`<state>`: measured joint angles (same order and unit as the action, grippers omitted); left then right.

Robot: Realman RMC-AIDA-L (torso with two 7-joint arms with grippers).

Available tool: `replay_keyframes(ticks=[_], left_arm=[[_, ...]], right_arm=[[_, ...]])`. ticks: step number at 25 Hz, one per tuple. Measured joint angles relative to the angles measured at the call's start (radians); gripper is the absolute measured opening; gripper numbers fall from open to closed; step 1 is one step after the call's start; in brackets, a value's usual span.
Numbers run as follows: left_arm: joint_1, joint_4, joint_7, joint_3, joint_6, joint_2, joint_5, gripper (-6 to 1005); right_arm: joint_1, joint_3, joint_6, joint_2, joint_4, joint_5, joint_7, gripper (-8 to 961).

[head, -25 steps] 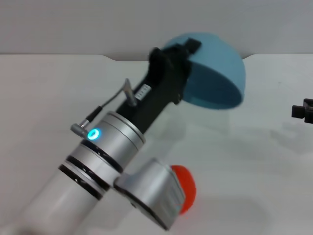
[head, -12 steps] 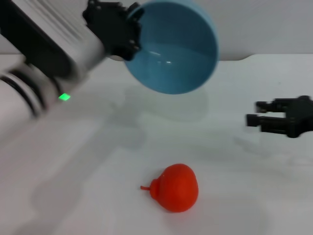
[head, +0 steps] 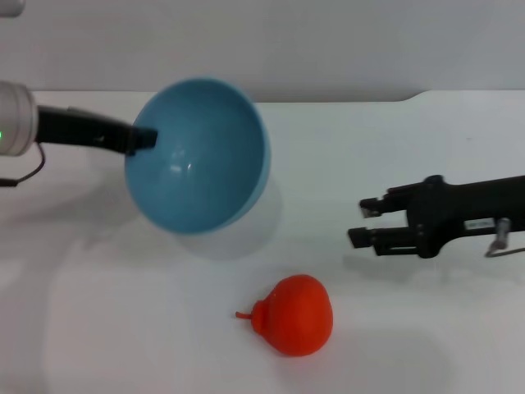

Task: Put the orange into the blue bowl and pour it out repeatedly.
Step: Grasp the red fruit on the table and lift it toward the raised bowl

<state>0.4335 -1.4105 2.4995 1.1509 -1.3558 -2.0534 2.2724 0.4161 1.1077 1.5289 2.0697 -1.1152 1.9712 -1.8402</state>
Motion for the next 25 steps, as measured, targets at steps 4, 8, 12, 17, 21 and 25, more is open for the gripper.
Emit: replay_keyframes(ticks=[4,8,12,17,21,25], left_arm=[[0.004,-0.01,0.026,-0.034,-0.1,0.0,0.031,-1],[-0.014,-0.01,0.043,-0.029,-0.139,-0.001,0.036,-1],[-0.025,-0.004,0.056,-0.031,-0.168,-0.001,0.037,-1],[-0.037,-0.003,0.068,-0.029,-0.176,-0.003,0.038,-1],[-0.039,-0.002,0.068,-0.025,-0.176,-0.004,0.038,-1],[-0.037,-0.001,0.069,-0.021,-0.173,-0.004,0.039,-2]], right_arm=[[0.044,0.069,-0.011,0.0,0.0,0.032,-0.005,509],[0.12,0.165,-0.04,0.002,0.027,0.137,-0.062,504],[0.192,0.304,-0.118,0.004,0.084,0.185,-0.105,482],[0.221,0.421,-0.176,0.007,0.101,0.181,-0.117,453],[0.237,0.485,-0.191,0.009,0.125,0.176,-0.138,431],[0.244,0.528,-0.205,0.011,0.154,0.167,-0.15,408]])
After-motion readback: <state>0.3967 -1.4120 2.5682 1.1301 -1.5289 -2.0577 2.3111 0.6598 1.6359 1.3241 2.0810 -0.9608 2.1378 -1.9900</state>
